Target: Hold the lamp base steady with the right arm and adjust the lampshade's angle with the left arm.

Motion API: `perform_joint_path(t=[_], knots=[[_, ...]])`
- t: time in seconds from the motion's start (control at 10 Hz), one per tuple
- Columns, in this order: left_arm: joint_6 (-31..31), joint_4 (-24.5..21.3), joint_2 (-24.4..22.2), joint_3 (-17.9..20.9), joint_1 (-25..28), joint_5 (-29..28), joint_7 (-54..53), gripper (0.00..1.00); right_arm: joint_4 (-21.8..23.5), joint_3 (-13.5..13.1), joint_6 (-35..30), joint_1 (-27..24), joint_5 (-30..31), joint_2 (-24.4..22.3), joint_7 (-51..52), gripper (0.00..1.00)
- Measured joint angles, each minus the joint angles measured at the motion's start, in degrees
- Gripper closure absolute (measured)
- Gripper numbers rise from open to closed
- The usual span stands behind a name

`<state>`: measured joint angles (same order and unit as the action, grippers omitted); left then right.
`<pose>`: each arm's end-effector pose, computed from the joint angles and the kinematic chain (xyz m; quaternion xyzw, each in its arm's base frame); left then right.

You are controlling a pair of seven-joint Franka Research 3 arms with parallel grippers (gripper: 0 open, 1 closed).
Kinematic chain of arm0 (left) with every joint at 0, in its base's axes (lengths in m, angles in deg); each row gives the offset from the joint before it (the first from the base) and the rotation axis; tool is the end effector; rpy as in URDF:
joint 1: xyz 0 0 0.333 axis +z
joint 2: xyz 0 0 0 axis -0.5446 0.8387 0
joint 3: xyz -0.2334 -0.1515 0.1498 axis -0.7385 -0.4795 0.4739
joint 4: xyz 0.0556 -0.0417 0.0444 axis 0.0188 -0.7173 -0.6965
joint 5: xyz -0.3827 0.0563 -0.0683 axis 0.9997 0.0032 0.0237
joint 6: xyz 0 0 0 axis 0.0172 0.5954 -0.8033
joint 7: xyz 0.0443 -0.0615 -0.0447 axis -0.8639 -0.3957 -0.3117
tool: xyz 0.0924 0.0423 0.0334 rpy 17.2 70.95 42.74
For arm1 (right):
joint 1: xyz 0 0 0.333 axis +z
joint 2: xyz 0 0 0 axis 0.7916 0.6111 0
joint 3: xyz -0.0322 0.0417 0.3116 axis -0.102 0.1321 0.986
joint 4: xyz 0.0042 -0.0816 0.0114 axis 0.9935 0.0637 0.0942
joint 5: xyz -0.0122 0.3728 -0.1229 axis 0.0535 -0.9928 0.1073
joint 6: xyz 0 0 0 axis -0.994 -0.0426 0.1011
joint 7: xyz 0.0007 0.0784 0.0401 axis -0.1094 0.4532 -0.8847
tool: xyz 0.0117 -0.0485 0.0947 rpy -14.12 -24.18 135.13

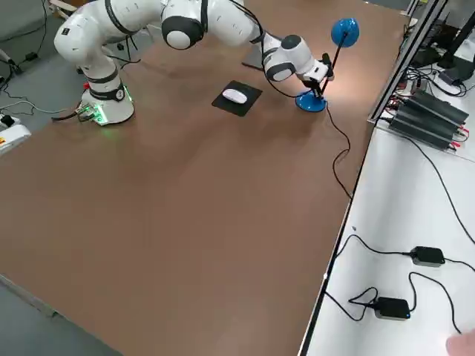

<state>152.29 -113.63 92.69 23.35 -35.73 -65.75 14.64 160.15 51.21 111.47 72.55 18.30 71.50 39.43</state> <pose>0.6694 -0.3109 0.5399 0.7850 -0.5258 0.2480 0.2142 0.6709 0.4153 0.1852 -0.9183 -0.2323 -0.2727 0.1687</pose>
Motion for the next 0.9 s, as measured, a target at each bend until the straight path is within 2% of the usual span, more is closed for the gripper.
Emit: perform_joint_path(t=[0.5,0.9], knots=[[0.67,2.56,4.59,-0.82,-0.72,0.00,-11.27,0.00,-0.10,-0.19,0.53,0.00,0.00,0.28,0.00,0.79],[8.82,2.73,7.13,-0.95,-1.74,0.03,-16.06,0.00,-0.11,-0.30,0.66,0.08,0.03,0.31,0.22,0.79]])
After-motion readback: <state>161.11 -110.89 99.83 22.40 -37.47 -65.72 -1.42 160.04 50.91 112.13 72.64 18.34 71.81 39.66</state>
